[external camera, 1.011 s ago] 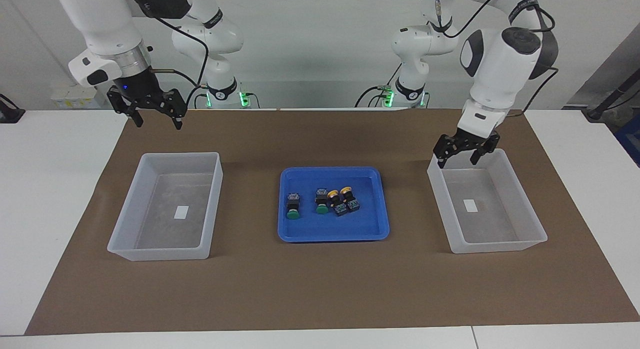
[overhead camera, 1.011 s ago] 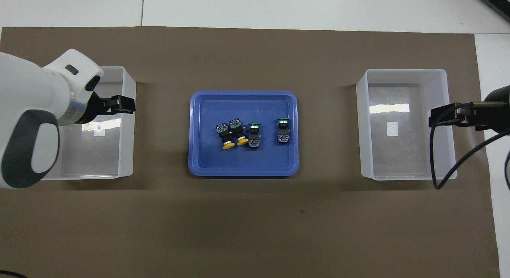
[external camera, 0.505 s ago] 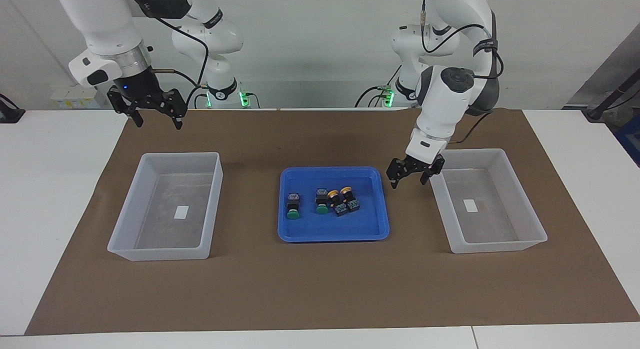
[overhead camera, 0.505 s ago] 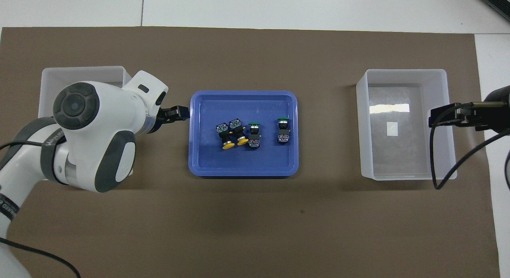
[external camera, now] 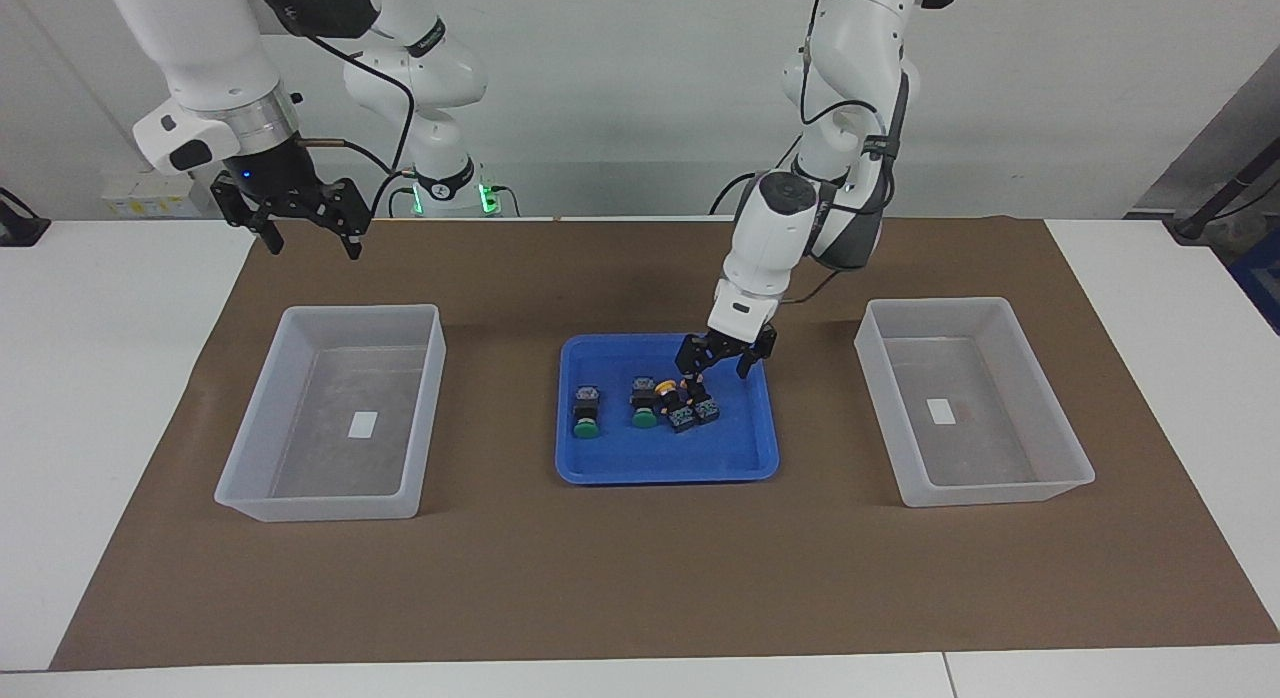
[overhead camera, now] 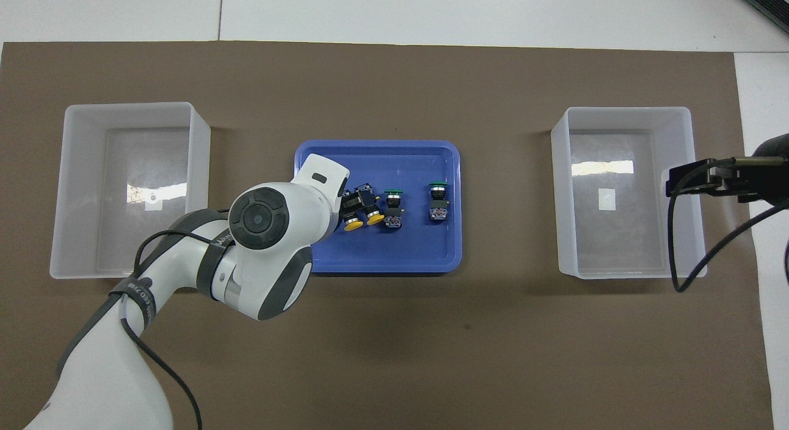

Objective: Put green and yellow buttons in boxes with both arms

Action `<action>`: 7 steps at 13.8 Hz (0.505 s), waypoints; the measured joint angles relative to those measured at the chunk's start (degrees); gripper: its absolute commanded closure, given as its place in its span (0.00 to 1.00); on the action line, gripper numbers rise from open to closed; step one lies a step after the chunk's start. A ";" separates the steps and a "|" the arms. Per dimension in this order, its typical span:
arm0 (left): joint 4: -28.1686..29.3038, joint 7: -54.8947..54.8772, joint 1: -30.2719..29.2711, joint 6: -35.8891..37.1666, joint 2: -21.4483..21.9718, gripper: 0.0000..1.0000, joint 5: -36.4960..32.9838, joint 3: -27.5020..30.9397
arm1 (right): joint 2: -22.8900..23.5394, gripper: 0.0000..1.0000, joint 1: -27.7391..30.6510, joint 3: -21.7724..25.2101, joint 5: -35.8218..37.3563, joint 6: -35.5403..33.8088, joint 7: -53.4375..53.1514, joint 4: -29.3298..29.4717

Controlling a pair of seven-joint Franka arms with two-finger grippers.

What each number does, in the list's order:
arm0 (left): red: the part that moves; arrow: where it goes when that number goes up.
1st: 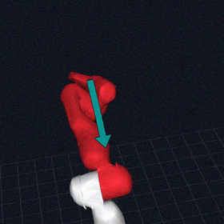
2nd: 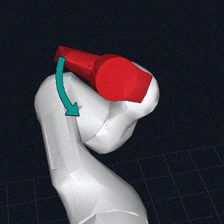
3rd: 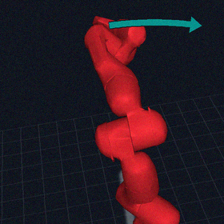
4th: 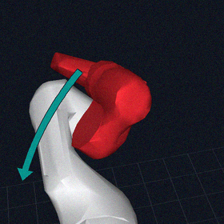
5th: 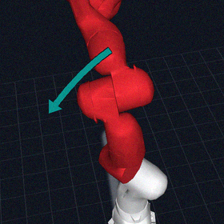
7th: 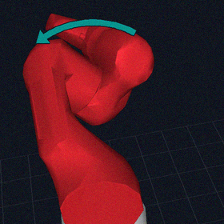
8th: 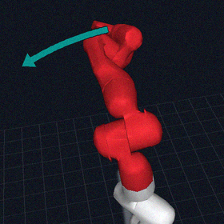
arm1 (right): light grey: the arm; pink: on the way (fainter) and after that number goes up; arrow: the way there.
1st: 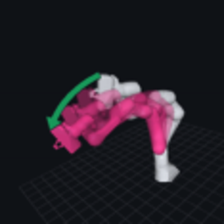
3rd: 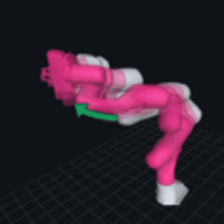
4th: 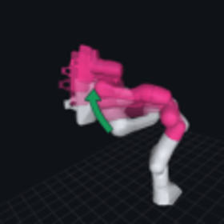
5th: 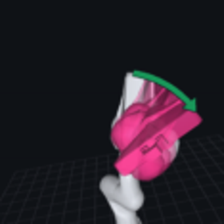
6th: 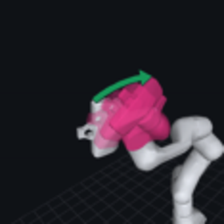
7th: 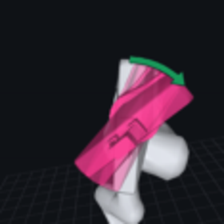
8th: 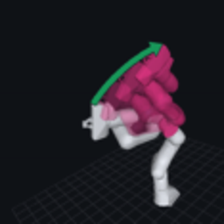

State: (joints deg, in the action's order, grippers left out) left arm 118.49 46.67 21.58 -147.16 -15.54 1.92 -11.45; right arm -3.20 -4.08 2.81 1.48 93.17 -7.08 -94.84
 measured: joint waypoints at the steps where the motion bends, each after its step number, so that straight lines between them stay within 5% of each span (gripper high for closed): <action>1: -0.06 0.45 0.50 -1.01 -1.16 0.00 0.00 0.08 | 0.00 0.00 -0.07 -0.02 0.00 0.00 0.00 0.00; 6: -0.21 0.55 0.69 -1.60 -2.39 0.01 0.00 0.35 | 0.02 0.00 -0.55 -0.16 -0.06 2.32 0.00 -0.26; 7: -0.21 0.55 0.69 -1.60 -2.39 0.13 0.00 0.40 | 0.07 0.00 -1.37 -0.19 -0.14 3.88 -0.34 -0.85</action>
State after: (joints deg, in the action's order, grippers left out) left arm 118.28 47.22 22.27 -148.76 -17.93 1.91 -11.05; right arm -3.13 -5.46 2.63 1.34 97.05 -7.41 -95.69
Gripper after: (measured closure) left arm 0.004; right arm 0.000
